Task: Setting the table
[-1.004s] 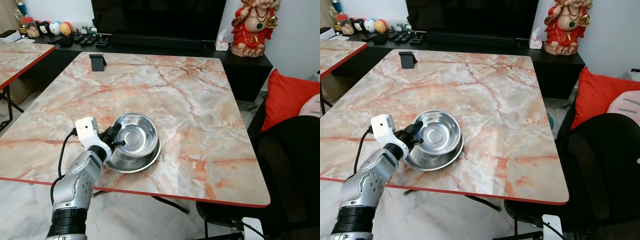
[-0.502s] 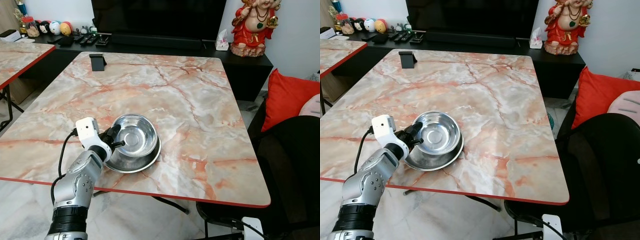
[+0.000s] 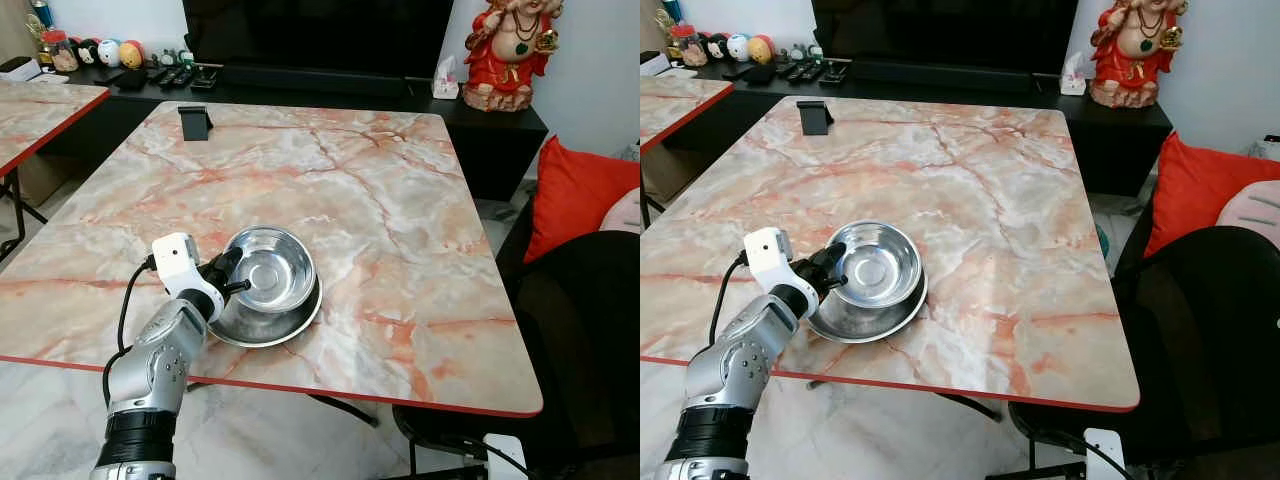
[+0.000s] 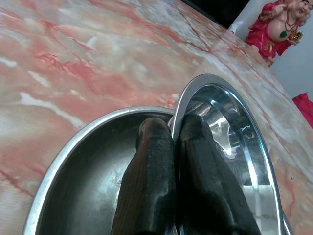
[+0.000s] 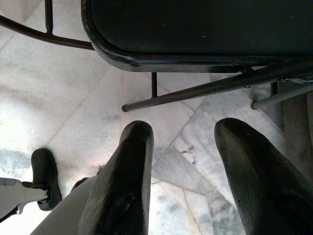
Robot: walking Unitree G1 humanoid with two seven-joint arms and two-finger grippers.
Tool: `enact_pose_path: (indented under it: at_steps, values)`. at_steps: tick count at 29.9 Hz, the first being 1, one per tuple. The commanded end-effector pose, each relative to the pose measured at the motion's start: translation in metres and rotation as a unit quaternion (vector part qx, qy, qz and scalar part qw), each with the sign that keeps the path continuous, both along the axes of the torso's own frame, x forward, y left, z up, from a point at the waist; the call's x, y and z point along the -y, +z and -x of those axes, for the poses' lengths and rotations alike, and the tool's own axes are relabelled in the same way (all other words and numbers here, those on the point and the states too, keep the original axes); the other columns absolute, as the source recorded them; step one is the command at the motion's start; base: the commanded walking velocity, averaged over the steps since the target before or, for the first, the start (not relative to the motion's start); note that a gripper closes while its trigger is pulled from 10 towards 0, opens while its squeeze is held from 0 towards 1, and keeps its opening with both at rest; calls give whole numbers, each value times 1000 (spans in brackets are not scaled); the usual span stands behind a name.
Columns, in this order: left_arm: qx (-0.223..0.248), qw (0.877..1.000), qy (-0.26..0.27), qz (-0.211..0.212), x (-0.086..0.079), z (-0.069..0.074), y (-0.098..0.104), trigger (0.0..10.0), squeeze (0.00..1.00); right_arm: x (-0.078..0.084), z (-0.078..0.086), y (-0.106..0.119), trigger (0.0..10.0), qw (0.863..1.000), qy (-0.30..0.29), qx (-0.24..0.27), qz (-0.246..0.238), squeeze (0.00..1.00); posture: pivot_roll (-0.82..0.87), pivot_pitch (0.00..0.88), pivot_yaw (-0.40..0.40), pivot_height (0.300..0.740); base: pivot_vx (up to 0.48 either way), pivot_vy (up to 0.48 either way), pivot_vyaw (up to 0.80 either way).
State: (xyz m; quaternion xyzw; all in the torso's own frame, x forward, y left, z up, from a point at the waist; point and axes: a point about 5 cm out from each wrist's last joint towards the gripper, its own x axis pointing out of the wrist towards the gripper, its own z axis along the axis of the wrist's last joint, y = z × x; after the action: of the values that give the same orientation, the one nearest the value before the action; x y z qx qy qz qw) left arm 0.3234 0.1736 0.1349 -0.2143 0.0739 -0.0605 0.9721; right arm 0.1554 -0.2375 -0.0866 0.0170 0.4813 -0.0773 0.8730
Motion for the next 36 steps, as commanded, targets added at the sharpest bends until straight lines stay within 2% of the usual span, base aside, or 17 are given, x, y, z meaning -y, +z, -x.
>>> enact_pose_path:
  at_steps: [1,5,6,7,11,12,16,17,18,19,36]
  values:
    - [-1,1000,4,-10,-2,-1,2,10000,365,2,-1,1,10000,1000,-3,1,1,0,85,0,-27,727,0,0,0]
    - [-2,1000,-2,-15,-2,1,1,10000,373,2,-2,1,10000,1000,-2,1,1,0,86,0,-28,727,0,0,0]
    - [-2,1000,-2,-15,-2,1,1,10000,557,2,-2,1,10000,1000,-2,1,1,0,87,0,-29,727,0,0,0]
    - [-1,1000,0,-14,-3,2,2,10000,855,2,-2,1,10000,1000,-2,1,1,0,87,0,-29,727,0,0,0]
    - [1,1000,2,-14,-4,2,2,10000,863,2,-2,1,10000,1000,-1,0,1,0,90,0,-32,727,0,0,0]
    - [2,1000,2,-14,-4,2,2,10000,808,2,-2,1,10000,1000,0,0,1,0,90,0,-32,727,0,0,0]
    - [2,1000,2,-13,-4,2,3,10000,780,2,-2,1,10000,1000,0,0,1,0,90,0,-33,727,0,0,0]
    - [3,1000,2,-12,-3,2,3,10000,545,2,-2,1,10000,1000,0,0,1,0,91,0,-33,727,0,0,0]
    - [3,1000,2,-12,-3,2,3,10000,545,2,-2,1,10000,1000,0,0,1,0,91,0,-33,727,0,0,0]
    - [3,1000,2,-11,-3,2,3,10000,0,2,-2,1,10000,1000,0,0,2,0,91,0,-33,727,0,0,0]
    - [10,1000,-4,-24,-10,9,11,10000,0,2,-1,1,10000,1000,1,0,1,0,109,0,-37,727,0,0,0]
